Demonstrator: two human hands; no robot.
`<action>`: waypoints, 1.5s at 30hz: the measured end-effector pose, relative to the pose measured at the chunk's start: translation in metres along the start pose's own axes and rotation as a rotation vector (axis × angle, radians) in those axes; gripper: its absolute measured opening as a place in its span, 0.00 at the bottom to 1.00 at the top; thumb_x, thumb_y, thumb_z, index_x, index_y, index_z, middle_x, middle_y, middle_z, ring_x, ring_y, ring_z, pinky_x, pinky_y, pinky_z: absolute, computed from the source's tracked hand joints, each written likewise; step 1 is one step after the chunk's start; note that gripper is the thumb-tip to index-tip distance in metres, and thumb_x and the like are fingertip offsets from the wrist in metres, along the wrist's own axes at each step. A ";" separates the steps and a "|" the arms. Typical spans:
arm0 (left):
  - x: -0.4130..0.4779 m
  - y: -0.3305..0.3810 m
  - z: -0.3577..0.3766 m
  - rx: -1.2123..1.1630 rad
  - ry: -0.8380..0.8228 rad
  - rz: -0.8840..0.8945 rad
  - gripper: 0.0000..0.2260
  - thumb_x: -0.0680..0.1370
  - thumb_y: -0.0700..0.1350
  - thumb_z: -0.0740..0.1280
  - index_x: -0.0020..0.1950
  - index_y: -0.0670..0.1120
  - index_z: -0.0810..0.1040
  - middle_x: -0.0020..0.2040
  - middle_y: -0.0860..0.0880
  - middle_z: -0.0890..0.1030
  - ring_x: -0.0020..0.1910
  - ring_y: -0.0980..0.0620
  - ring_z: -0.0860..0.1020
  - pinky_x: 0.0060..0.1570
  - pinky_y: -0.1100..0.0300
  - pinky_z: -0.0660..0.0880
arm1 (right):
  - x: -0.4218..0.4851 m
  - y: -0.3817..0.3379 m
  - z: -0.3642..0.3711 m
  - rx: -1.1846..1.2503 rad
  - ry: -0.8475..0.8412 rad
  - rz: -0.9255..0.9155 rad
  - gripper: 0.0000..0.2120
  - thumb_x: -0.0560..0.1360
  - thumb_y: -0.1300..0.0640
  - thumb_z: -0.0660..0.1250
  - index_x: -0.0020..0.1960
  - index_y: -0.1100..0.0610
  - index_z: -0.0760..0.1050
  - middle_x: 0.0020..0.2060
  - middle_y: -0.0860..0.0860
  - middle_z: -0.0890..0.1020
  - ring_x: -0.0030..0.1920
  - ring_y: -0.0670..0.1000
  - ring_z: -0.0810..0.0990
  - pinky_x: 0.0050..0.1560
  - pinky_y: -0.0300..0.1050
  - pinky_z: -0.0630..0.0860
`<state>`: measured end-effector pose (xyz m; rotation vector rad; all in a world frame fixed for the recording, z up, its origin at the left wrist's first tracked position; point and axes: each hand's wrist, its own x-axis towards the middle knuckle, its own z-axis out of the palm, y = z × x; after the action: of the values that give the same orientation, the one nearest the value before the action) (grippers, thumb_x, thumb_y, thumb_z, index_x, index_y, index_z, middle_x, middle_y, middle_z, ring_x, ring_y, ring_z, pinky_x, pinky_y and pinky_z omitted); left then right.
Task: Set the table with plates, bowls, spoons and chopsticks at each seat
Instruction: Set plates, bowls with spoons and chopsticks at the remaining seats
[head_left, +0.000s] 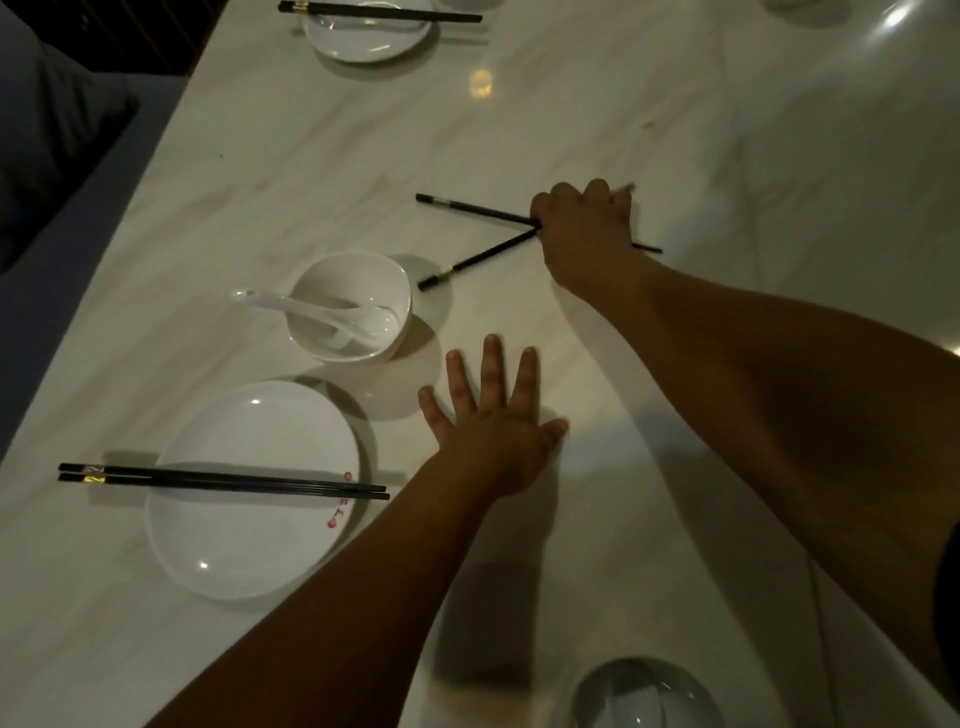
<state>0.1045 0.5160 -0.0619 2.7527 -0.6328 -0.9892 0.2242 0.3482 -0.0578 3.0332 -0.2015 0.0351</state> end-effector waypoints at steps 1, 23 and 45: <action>0.000 0.001 -0.001 -0.002 -0.001 0.003 0.34 0.78 0.65 0.48 0.72 0.58 0.28 0.72 0.50 0.23 0.69 0.39 0.23 0.64 0.34 0.29 | -0.007 0.003 0.001 0.002 0.018 -0.006 0.12 0.77 0.63 0.58 0.60 0.57 0.70 0.55 0.58 0.75 0.55 0.62 0.72 0.56 0.56 0.66; -0.174 0.102 -0.014 -0.042 0.185 0.314 0.12 0.81 0.52 0.57 0.59 0.49 0.75 0.40 0.49 0.77 0.37 0.49 0.76 0.37 0.57 0.71 | -0.339 0.087 -0.113 0.274 0.212 -0.085 0.06 0.72 0.59 0.69 0.49 0.52 0.80 0.44 0.50 0.82 0.47 0.57 0.79 0.53 0.53 0.71; -0.340 0.203 0.214 -1.254 -0.097 -0.280 0.10 0.81 0.41 0.58 0.50 0.43 0.79 0.44 0.44 0.79 0.40 0.48 0.77 0.44 0.55 0.77 | -0.560 0.094 -0.080 1.549 -0.540 0.778 0.06 0.79 0.59 0.61 0.48 0.59 0.76 0.38 0.53 0.78 0.35 0.49 0.77 0.36 0.40 0.76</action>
<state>-0.3366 0.4816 0.0237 1.6673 0.3330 -1.0399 -0.3450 0.3367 0.0148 3.8177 -2.3203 -1.0024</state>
